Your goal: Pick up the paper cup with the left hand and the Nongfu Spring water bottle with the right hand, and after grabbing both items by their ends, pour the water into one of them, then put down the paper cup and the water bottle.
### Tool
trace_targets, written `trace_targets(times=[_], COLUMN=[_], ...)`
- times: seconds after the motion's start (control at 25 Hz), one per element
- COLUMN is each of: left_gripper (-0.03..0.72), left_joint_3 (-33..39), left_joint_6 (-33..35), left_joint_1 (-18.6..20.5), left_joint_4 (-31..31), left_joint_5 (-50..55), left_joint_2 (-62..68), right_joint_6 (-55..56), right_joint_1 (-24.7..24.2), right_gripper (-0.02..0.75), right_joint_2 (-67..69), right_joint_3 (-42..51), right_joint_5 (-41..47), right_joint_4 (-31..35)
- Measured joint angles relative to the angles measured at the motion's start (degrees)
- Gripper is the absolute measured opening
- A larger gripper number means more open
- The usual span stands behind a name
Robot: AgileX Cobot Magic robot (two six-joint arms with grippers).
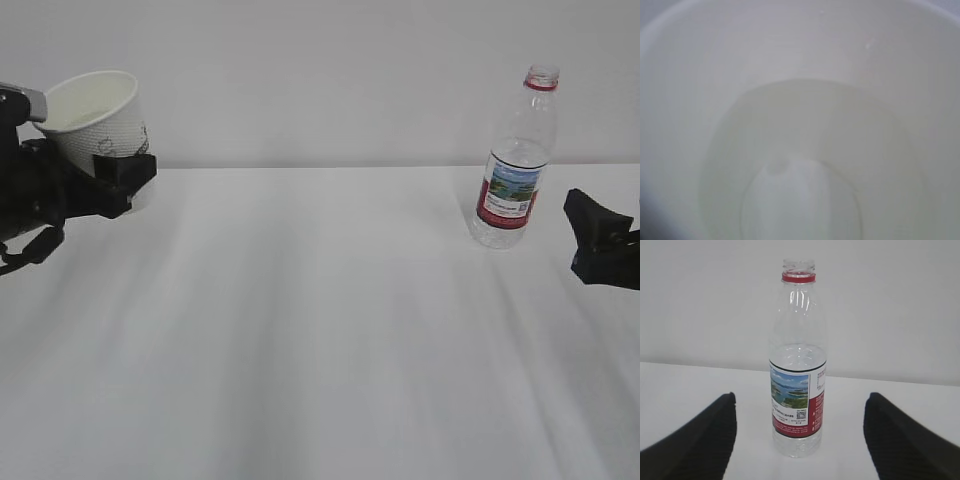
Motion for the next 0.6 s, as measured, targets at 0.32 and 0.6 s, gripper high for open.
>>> trace_targets(times=[0.32,0.6], left_gripper=[0.51,0.51], left_joint_3=[0.0,0.0], left_joint_6=[0.1,0.2], left_joint_1=[4.1,6.1], left_joint_4=[-2.0,-3.1], left_joint_5=[0.1,-0.2], left_joint_2=[0.0,1.7], right_joint_6=[0.0,0.0], right_joint_1=[0.0,0.0], right_gripper=[0.594,0.594], right_joint_2=[0.0,0.0], right_joint_3=[0.0,0.0], right_joint_5=[0.0,0.0], right_joint_4=[0.0,-0.7])
